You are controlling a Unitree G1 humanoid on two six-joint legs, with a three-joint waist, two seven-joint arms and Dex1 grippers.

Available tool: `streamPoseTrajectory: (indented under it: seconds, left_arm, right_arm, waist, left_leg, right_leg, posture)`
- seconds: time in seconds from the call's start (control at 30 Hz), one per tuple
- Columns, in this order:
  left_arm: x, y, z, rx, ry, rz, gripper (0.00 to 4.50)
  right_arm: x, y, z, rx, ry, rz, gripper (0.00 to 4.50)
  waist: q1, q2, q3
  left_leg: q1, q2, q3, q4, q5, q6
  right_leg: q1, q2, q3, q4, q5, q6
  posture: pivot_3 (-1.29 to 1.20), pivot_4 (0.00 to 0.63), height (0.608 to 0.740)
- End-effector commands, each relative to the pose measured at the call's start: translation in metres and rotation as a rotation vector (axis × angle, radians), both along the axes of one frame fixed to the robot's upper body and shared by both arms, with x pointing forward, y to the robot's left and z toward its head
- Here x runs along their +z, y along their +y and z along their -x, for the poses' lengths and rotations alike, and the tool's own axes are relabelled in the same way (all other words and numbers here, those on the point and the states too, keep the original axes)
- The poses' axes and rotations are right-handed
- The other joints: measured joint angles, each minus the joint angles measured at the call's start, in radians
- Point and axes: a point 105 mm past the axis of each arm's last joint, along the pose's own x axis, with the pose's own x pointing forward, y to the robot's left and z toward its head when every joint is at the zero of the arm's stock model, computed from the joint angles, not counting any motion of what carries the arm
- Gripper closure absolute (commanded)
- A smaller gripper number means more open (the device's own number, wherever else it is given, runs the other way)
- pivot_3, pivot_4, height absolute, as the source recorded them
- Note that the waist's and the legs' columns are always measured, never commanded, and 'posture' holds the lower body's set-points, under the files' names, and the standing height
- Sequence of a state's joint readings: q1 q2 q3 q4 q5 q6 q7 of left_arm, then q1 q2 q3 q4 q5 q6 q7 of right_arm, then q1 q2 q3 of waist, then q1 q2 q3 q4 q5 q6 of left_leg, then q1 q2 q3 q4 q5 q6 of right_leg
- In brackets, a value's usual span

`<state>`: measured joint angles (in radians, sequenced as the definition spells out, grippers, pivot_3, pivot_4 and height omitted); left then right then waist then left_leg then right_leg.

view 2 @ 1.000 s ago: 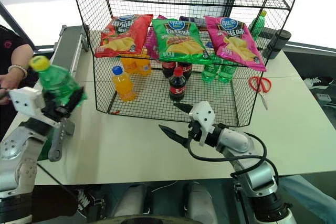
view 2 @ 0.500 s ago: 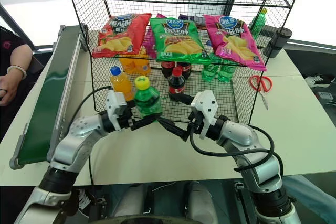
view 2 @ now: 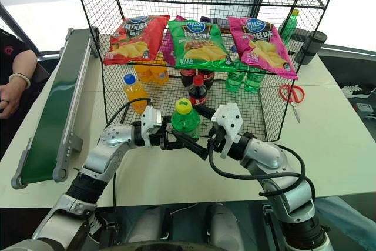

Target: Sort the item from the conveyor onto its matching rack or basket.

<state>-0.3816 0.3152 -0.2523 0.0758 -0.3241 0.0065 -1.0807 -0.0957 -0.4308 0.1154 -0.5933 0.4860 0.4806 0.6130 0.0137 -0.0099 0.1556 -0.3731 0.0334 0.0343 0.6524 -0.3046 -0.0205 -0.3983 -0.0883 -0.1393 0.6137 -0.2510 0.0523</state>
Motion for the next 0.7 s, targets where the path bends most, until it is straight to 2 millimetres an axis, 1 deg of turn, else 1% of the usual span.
streamPoseTrajectory:
  seconds: [0.03, 0.07, 0.17, 0.2, 0.23, 0.3, 0.37, 0.43, 0.53, 0.57, 0.7]
  left_arm:
    - [0.018, -0.003, 0.002, -0.026, -0.091, 0.031, 1.79]
    - [0.018, -0.003, 0.002, -0.027, -0.094, 0.029, 1.79]
    - [0.018, -0.003, 0.002, -0.026, -0.098, 0.027, 1.79]
    - [0.018, -0.003, 0.002, -0.025, -0.099, 0.028, 1.79]
    - [0.018, -0.003, 0.002, -0.026, -0.093, 0.030, 1.79]
    - [0.018, -0.003, 0.003, -0.031, -0.084, 0.030, 1.79]
    - [0.017, -0.003, 0.003, -0.029, -0.082, 0.026, 0.76]
    - [0.016, -0.001, 0.001, -0.007, -0.087, 0.023, 0.02]
    - [0.011, 0.007, -0.006, 0.058, -0.075, 0.007, 0.02]
    - [0.008, 0.014, -0.008, 0.091, -0.063, 0.001, 0.02]
    - [-0.002, 0.032, -0.011, 0.173, -0.028, -0.018, 0.02]
  right_arm:
    - [0.002, 0.003, 0.005, 0.023, -0.008, 0.001, 0.00]
    - [0.002, 0.003, 0.005, 0.025, -0.003, -0.001, 0.00]
    - [0.001, 0.003, 0.005, 0.030, 0.000, 0.000, 0.71]
    - [0.001, 0.003, 0.004, 0.030, -0.001, 0.001, 1.21]
    - [0.001, 0.003, 0.004, 0.029, -0.003, 0.004, 1.45]
    - [0.001, 0.002, 0.003, 0.023, -0.011, 0.009, 1.46]
    - [0.002, 0.002, 0.001, 0.014, -0.020, 0.012, 1.46]
    - [0.003, 0.000, -0.001, 0.001, -0.030, 0.014, 1.46]
    - [0.005, -0.007, -0.008, -0.055, -0.060, 0.013, 1.46]
    - [0.007, -0.013, -0.014, -0.100, -0.080, 0.018, 1.46]
    - [0.008, -0.033, -0.026, -0.225, -0.115, 0.019, 1.46]
  waist:
    - [0.000, 0.000, 0.000]
    - [0.000, 0.000, 0.000]
    - [0.000, 0.000, 0.000]
    - [0.000, 0.000, 0.000]
    - [0.000, 0.000, 0.000]
    - [0.000, 0.000, 0.000]
    - [0.000, 0.000, 0.000]
    - [0.000, 0.000, 0.000]
    - [0.000, 0.000, 0.000]
    - [0.000, 0.000, 0.000]
    - [0.000, 0.000, 0.000]
  left_leg:
    - [0.000, 0.000, 0.000, 0.000, 0.000, 0.000]
    - [0.000, 0.000, 0.000, 0.000, 0.000, 0.000]
    - [0.000, 0.000, 0.000, 0.000, 0.000, 0.000]
    - [0.000, 0.000, 0.000, 0.000, 0.000, 0.000]
    - [0.000, 0.000, 0.000, 0.000, 0.000, 0.000]
    - [0.000, 0.000, 0.000, 0.000, 0.000, 0.000]
    - [0.000, 0.000, 0.000, 0.000, 0.000, 0.000]
    - [0.000, 0.000, 0.000, 0.001, 0.000, 0.000]
    - [0.000, 0.000, 0.000, 0.001, 0.000, 0.000]
    - [0.000, 0.000, 0.000, 0.001, 0.000, 0.000]
    - [0.001, 0.000, 0.000, 0.001, 0.000, 0.000]
  right_leg:
    - [0.000, 0.000, 0.000, 0.000, 0.000, 0.000]
    - [0.000, 0.000, 0.000, 0.000, 0.000, 0.000]
    - [0.000, 0.000, 0.000, 0.000, 0.000, 0.000]
    - [0.000, 0.000, 0.000, 0.000, 0.000, 0.000]
    - [0.000, 0.000, 0.000, 0.000, 0.000, 0.000]
    - [0.000, 0.000, 0.000, 0.000, 0.000, 0.000]
    - [0.000, 0.000, 0.000, 0.000, 0.000, 0.000]
    - [0.001, 0.000, 0.000, 0.000, 0.000, 0.000]
    - [0.001, 0.000, 0.000, 0.001, 0.000, 0.000]
    - [0.001, 0.000, 0.000, 0.001, 0.000, 0.000]
    - [0.001, 0.000, 0.000, 0.001, 0.000, 0.000]
  posture:
    - [0.00, 0.150, 0.735]
    - [0.00, 0.150, 0.735]
    - [0.00, 0.150, 0.735]
    - [0.00, 0.150, 0.735]
    - [0.00, 0.150, 0.735]
    - [0.00, 0.150, 0.735]
    - [0.00, 0.150, 0.735]
    - [0.00, 0.150, 0.735]
    - [0.00, 0.150, 0.735]
    - [0.00, 0.150, 0.735]
    - [0.00, 0.150, 0.735]
